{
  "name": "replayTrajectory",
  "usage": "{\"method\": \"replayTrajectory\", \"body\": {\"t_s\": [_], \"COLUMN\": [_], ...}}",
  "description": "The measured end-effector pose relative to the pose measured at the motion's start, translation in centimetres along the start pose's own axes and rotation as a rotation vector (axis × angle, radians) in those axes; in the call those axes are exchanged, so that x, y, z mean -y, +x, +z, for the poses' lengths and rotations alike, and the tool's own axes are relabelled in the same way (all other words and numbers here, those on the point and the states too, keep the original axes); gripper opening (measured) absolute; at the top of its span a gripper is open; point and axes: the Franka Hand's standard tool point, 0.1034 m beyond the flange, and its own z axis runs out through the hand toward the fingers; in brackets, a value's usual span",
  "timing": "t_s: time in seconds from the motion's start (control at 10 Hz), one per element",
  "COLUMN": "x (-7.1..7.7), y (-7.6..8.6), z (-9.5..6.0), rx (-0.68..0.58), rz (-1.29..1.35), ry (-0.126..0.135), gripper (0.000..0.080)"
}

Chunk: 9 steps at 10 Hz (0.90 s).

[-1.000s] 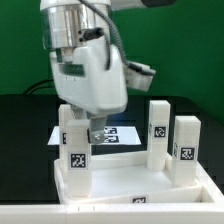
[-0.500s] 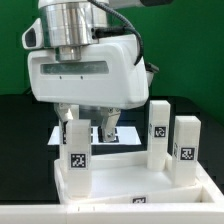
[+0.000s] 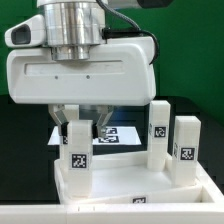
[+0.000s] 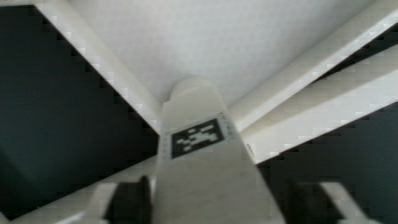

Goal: Assemble desk

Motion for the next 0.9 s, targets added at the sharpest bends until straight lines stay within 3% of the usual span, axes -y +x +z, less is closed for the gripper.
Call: {"method": "replayTrajectory", "body": {"t_s": [0.1,0.4,0.5,0.7,0.9], "x": [-0.03,0.53,0.55,0.05,0.58], "y": [0.00,-0.24,-0.09,0.30,0.06], "z": [0.01,0.18,0.20,0.15,0.25], "rx": [0.000,0.000,0.003,0.037,0.052], "rz": [0.102,0.588,0.803,1.152,1.258], "ry": [0.000,-0.012,0.008,0.089,0.076], "gripper": [0.0284,0.0284,0.0284,0.0284,0.0284]}}
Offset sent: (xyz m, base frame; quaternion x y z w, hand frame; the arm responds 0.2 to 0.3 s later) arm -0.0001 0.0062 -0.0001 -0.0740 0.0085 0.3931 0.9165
